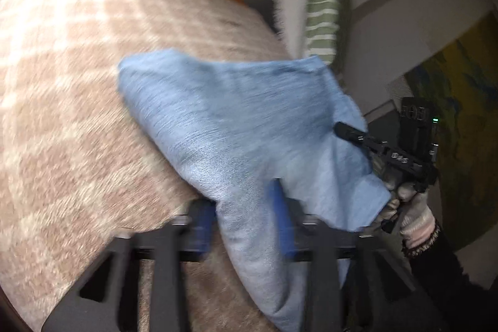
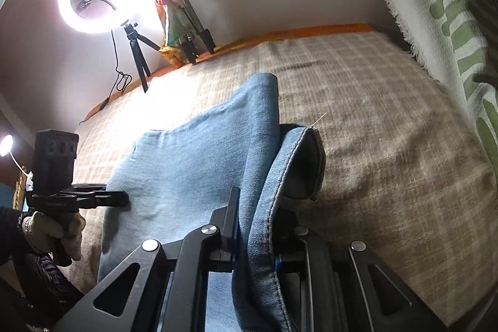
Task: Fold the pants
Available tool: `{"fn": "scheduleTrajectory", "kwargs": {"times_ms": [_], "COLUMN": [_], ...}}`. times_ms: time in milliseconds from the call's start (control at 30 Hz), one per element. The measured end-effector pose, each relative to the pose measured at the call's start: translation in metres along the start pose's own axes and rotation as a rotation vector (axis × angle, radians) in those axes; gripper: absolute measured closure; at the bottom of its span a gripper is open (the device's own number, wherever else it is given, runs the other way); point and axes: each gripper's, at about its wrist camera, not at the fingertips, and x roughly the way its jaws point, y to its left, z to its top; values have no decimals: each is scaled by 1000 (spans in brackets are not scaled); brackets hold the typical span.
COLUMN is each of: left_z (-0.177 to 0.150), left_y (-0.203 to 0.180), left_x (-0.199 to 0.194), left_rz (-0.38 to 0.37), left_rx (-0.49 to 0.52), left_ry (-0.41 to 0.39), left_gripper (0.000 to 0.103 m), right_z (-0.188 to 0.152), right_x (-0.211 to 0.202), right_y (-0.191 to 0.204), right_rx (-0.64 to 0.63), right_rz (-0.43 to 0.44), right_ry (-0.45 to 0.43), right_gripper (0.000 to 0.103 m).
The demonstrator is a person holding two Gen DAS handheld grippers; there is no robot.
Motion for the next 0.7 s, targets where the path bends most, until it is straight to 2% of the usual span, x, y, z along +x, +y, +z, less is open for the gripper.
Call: {"fn": "scheduleTrajectory", "kwargs": {"times_ms": [167, 200, 267, 333, 467, 700], "left_z": [-7, -6, -3, -1, 7, 41], "left_y": [-2, 1, 5, 6, -11, -31], "left_x": [7, 10, 18, 23, 15, 0], "left_rz": [-17, -54, -90, -103, -108, -97], "left_rx": [22, 7, -23, -31, 37, 125], "left_ry": [-8, -13, 3, 5, -10, -88], "left_gripper": [48, 51, 74, 82, 84, 87], "right_z": [-2, -3, -3, -2, 4, 42], "right_x": [5, 5, 5, 2, -11, -16], "right_y": [-5, -5, -2, 5, 23, 37], "right_rx": [21, 24, 20, 0, -68, -110], "right_rz": [7, 6, -6, -30, -61, -85], "right_ry": [9, 9, 6, -3, -32, -97], "right_gripper": [89, 89, 89, 89, 90, 91]}}
